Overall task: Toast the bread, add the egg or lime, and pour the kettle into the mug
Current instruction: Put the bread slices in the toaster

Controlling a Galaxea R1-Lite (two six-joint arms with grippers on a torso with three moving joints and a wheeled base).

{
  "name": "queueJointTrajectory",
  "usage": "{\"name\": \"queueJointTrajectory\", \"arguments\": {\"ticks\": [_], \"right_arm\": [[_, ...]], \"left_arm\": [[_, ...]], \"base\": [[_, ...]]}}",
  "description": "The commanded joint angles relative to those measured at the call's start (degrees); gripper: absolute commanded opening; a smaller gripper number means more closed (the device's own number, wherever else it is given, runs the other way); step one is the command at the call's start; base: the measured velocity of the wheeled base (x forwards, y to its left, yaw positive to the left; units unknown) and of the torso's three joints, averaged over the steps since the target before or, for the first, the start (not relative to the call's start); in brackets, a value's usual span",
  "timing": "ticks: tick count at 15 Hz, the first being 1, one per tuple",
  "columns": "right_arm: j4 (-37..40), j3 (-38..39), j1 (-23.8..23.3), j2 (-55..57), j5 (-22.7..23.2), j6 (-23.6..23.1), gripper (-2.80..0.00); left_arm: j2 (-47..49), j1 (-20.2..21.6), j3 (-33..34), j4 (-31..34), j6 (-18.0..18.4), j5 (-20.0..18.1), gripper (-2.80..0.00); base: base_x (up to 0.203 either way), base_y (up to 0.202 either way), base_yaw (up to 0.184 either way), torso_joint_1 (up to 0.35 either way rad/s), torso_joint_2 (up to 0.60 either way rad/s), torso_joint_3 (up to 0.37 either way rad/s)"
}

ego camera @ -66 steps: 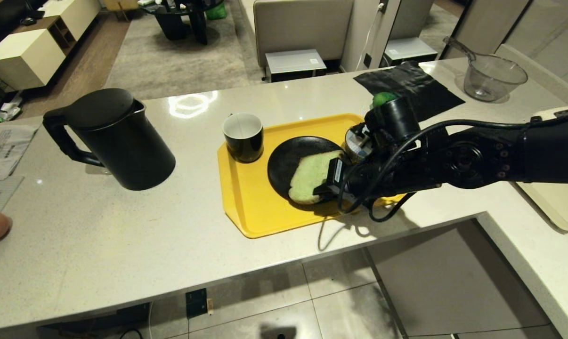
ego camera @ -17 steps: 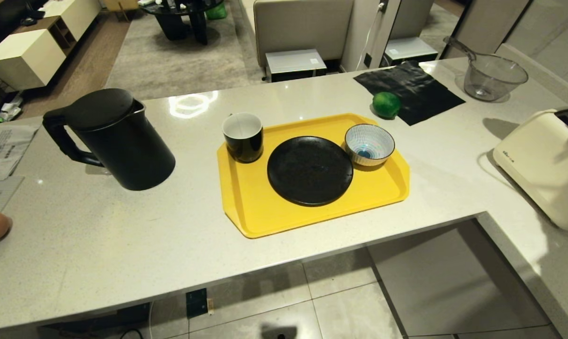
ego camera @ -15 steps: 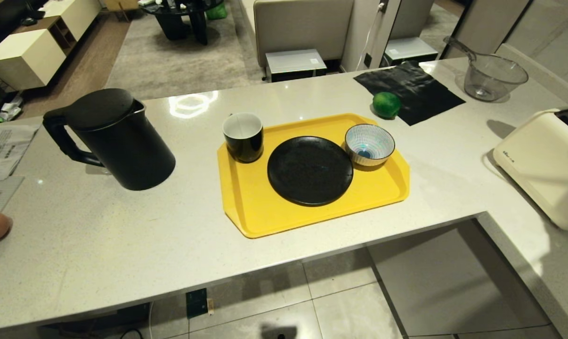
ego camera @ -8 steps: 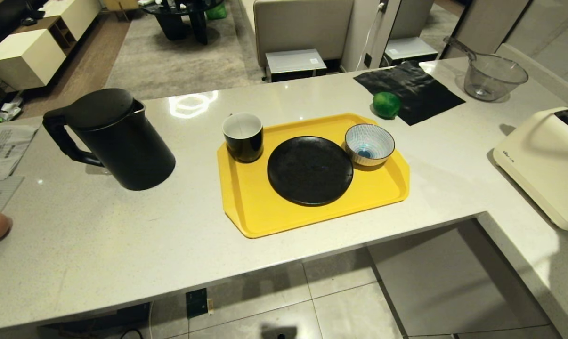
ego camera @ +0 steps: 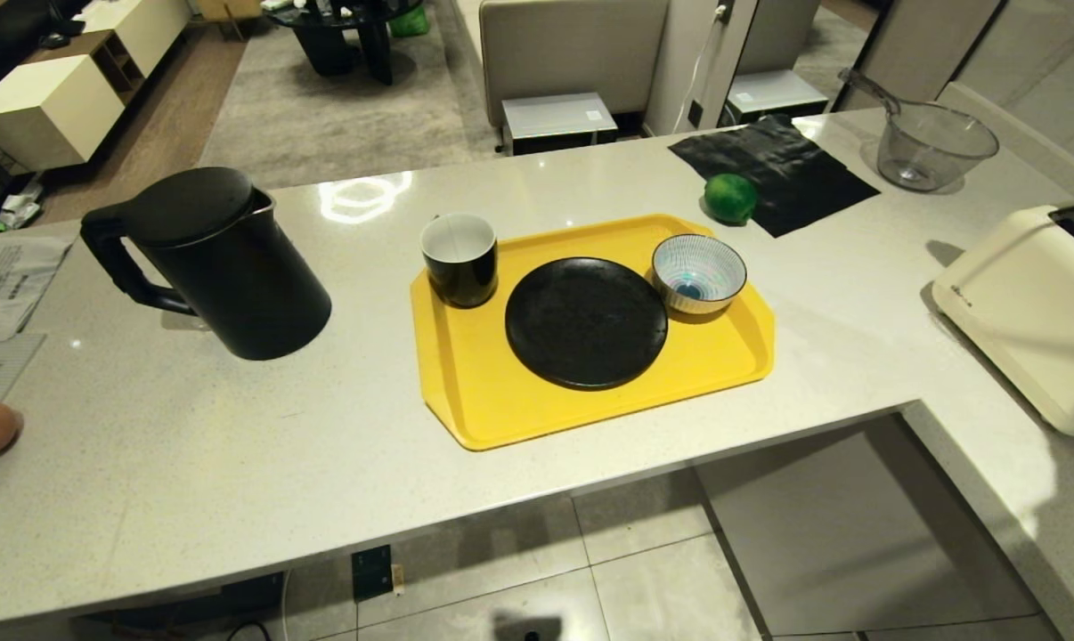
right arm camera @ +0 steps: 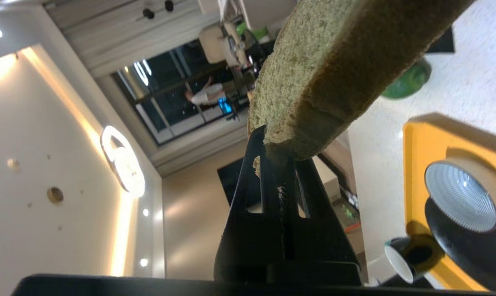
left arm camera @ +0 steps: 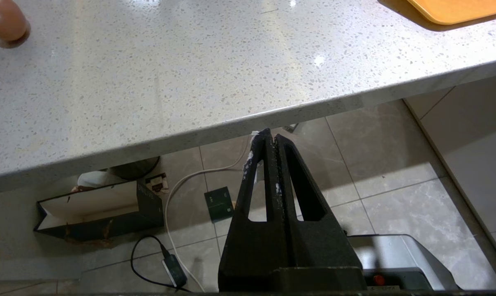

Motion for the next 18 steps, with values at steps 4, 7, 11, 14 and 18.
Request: {"name": "queueJointTrajectory", "arguments": {"ticks": [4, 7, 11, 14, 18], "right_arm": [[0.10, 1.50, 0.00, -3.16, 1.00, 0.34, -2.80], [0.01, 2.60, 0.00, -4.13, 1.05, 0.16, -2.80], [0.01, 2.69, 0.09, -5.03, 1.48, 0.16, -2.80], [0.01, 2.78, 0.09, -5.31, 2.68, 0.07, -2.80], [-0.07, 3.48, 0.09, -5.73, 2.76, -0.01, -2.80]], "left_arm": [[-0.04, 0.06, 0.00, -0.02, 0.04, -0.01, -2.80], [-0.04, 0.09, 0.00, 0.02, 0.00, -0.04, -2.80], [-0.04, 0.01, 0.00, 0.07, 0.00, 0.01, -2.80], [-0.04, 0.10, 0.00, 0.07, -0.09, 0.01, -2.80], [-0.04, 0.01, 0.00, 0.07, -0.08, 0.01, -2.80]], "base": [[0.000, 0.000, 0.000, 0.000, 0.00, 0.000], [0.000, 0.000, 0.000, 0.000, 0.00, 0.000], [0.000, 0.000, 0.000, 0.000, 0.00, 0.000], [0.000, 0.000, 0.000, 0.000, 0.00, 0.000], [0.000, 0.000, 0.000, 0.000, 0.00, 0.000]]}}
